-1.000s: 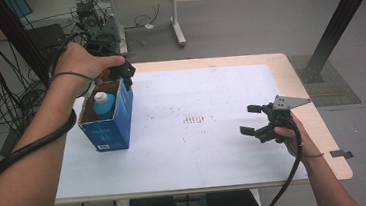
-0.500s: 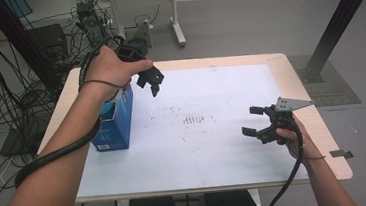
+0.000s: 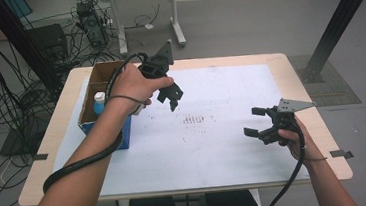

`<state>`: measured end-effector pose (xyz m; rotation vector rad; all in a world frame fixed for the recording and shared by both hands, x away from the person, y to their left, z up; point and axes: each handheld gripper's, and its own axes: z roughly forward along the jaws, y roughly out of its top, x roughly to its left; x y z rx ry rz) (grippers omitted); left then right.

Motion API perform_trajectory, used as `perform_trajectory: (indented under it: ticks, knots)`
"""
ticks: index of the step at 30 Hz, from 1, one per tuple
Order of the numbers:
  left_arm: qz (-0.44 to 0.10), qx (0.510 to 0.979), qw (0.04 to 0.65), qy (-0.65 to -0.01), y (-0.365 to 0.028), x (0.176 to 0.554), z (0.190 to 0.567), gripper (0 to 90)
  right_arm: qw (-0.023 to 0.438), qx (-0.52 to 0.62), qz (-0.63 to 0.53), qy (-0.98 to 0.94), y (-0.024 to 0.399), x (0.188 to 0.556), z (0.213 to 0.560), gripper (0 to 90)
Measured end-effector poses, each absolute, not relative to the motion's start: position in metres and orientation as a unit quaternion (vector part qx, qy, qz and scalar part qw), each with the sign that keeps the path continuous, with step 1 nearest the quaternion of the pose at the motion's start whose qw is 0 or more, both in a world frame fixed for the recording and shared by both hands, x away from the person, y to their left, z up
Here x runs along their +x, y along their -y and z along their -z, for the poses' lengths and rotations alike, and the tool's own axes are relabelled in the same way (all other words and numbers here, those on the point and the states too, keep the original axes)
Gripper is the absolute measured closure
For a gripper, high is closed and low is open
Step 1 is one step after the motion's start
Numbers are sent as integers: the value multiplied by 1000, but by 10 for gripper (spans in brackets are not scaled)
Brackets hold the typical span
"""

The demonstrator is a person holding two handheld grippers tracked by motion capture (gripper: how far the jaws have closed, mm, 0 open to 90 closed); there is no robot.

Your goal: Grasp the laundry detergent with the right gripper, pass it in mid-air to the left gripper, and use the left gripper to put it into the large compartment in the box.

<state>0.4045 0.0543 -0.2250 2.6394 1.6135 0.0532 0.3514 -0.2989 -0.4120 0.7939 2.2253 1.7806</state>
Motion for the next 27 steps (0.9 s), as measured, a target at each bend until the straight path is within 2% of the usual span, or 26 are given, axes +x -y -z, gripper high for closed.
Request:
perform_trajectory:
  ticks: [27]
  knots:
    - [9, 854, 19, -520, -43, 405, 304, 57, 91, 273, -591, -754, 300, 352, 413, 31]
